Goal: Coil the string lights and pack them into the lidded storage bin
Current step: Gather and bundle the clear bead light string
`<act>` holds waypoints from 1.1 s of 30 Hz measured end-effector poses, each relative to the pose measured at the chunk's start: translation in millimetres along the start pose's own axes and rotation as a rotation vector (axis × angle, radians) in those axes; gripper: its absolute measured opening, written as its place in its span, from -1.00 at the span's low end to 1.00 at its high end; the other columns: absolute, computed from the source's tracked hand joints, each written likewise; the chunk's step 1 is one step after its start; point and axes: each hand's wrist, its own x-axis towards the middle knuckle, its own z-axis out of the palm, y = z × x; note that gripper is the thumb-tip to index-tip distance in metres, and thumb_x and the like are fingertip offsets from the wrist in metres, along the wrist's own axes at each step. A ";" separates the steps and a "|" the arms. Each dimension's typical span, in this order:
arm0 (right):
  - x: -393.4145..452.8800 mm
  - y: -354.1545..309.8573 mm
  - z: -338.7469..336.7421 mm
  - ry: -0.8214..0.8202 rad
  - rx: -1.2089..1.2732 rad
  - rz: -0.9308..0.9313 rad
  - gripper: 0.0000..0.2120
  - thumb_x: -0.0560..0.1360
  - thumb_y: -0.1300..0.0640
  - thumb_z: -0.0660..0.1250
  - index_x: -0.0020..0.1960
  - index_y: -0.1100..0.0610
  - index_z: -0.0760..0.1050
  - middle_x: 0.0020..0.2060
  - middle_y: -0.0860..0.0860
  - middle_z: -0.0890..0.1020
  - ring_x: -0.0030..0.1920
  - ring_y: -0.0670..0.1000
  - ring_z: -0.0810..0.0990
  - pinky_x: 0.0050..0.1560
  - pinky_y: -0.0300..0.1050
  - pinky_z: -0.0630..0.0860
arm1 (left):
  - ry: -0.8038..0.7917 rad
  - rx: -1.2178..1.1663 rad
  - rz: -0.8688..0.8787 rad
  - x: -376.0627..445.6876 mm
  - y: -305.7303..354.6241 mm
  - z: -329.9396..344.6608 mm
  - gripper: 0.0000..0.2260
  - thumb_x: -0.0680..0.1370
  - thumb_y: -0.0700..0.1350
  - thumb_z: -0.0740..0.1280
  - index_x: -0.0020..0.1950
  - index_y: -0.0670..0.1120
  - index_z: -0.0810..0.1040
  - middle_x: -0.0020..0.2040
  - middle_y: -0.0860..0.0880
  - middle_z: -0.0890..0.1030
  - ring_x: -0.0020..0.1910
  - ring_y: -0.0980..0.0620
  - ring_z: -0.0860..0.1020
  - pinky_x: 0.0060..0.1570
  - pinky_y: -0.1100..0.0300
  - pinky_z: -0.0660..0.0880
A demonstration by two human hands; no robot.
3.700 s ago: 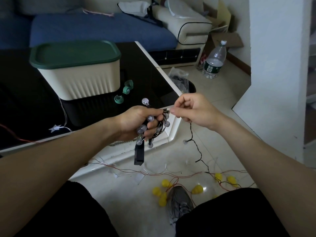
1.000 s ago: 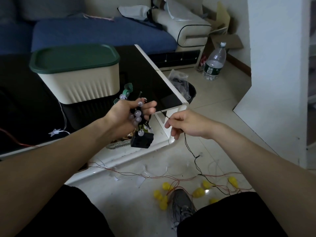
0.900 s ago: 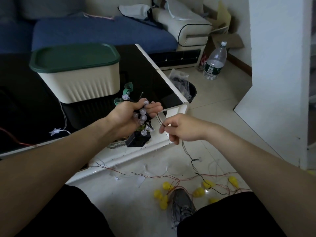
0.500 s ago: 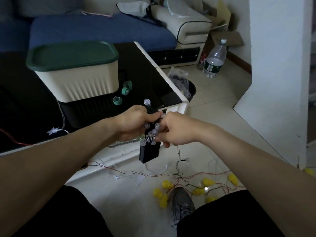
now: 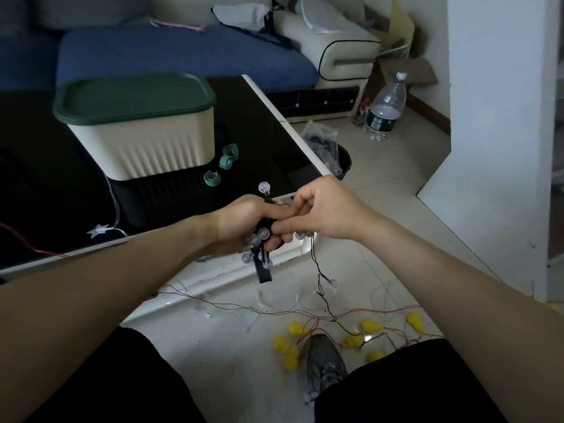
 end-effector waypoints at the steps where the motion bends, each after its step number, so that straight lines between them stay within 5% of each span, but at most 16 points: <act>1: 1.1 2.8 -0.6 -0.002 0.010 0.004 -0.73 0.30 0.03 0.65 -0.20 0.14 0.63 -0.39 0.02 0.70 -0.37 -0.05 0.65 -0.27 -0.13 0.61 | 0.029 0.013 0.008 -1.1 -0.7 1.2 -0.67 0.62 -0.07 0.25 -0.21 -0.26 0.58 -0.48 -0.07 0.55 -0.55 0.10 0.42 -0.13 0.03 0.26; 3: 2.6 8.4 -3.0 -0.004 0.030 0.011 -0.73 0.33 0.07 0.63 -0.14 0.16 0.60 -0.36 0.04 0.70 -0.34 -0.01 0.65 -0.19 -0.02 0.63 | 0.050 0.015 0.025 -2.2 -1.7 2.5 -0.64 0.59 0.04 0.29 -0.15 -0.27 0.56 -0.47 -0.04 0.56 -0.52 0.10 0.43 -0.14 0.05 0.26; 6: 2.7 13.2 -4.8 -0.050 0.065 -0.023 -0.80 0.41 0.18 0.57 -0.06 0.21 0.60 -0.29 0.06 0.72 -0.28 -0.03 0.67 -0.16 -0.12 0.63 | 0.045 0.022 0.028 -0.4 -3.9 1.1 -0.53 0.53 0.19 0.31 -0.14 -0.25 0.58 -0.38 -0.09 0.58 -0.44 0.02 0.43 -0.18 0.10 0.34; 9: 2.2 14.9 -2.7 -0.080 0.045 -0.084 -0.85 0.46 0.32 0.50 0.02 0.28 0.63 -0.13 0.13 0.73 -0.18 -0.14 0.69 -0.10 -0.28 0.58 | 0.136 -0.006 -0.003 5.3 -7.6 -0.2 -0.58 0.60 0.14 0.24 -0.19 -0.20 0.57 -0.30 -0.17 0.55 -0.50 0.01 0.43 -0.51 0.28 0.31; 12: 2.6 15.4 -2.7 -0.023 0.034 -0.122 -0.86 0.46 0.38 0.48 -0.01 0.25 0.66 -0.13 0.07 0.73 -0.17 -0.13 0.70 -0.10 -0.30 0.59 | 0.173 -0.038 0.000 9.3 -9.9 -2.5 -0.70 0.61 -0.03 0.27 -0.22 -0.19 0.58 -0.33 -0.16 0.54 -0.49 -0.02 0.42 -0.35 0.11 0.22; 16: 6.6 16.3 -3.7 0.156 0.043 -0.148 -0.77 0.31 0.26 0.64 -0.13 0.08 0.64 -0.23 0.00 0.70 -0.20 0.00 0.71 -0.13 -0.19 0.64 | 0.101 -0.063 -0.052 6.5 -7.1 -3.2 -0.87 0.42 -0.26 0.22 -0.16 -0.29 0.52 -0.27 -0.23 0.60 -0.48 -0.04 0.46 -0.20 0.07 0.26; 19: 9.3 15.1 -1.3 0.229 0.039 -0.129 -0.69 0.23 0.18 0.70 -0.17 0.06 0.60 -0.27 -0.01 0.67 -0.33 -0.04 0.65 -0.28 -0.26 0.57 | -0.023 -0.060 -0.130 1.5 -5.1 -1.0 -0.76 0.34 -0.30 0.17 -0.07 -0.31 0.52 -0.18 -0.24 0.63 -0.43 -0.04 0.53 -0.38 0.28 0.46; 22: 10.2 15.6 -0.1 0.240 0.000 -0.092 -0.65 0.22 0.07 0.70 -0.13 0.04 0.58 -0.20 0.01 0.65 -0.43 -0.20 0.53 -0.36 -0.33 0.48 | -0.037 -0.045 -0.140 -0.9 -5.0 -2.3 -0.79 0.28 -0.28 0.21 -0.16 -0.28 0.56 -0.25 -0.21 0.62 -0.43 -0.04 0.53 -0.43 0.29 0.46; 26: 11.4 22.3 0.7 0.120 0.037 0.022 -0.67 0.40 -0.10 0.55 0.02 0.06 0.57 -0.13 0.03 0.66 -0.37 -0.18 0.58 -0.36 -0.28 0.49 | 0.030 -0.099 -0.078 2.4 -7.7 -7.8 -0.89 0.36 -0.15 0.30 -0.27 -0.17 0.56 -0.43 -0.13 0.48 -0.47 -0.10 0.45 -0.25 0.09 0.23; 33: 9.4 28.8 1.2 -0.119 0.094 0.137 -0.72 0.63 -0.05 0.29 -0.08 0.16 0.55 -0.14 0.10 0.74 -0.14 -0.09 0.69 -0.06 -0.23 0.53 | 0.239 -0.296 0.016 8.5 -5.2 -15.7 -0.72 0.59 -0.09 0.22 -0.32 -0.10 0.37 -0.48 -0.05 0.35 -0.53 -0.03 0.35 -0.40 0.15 0.26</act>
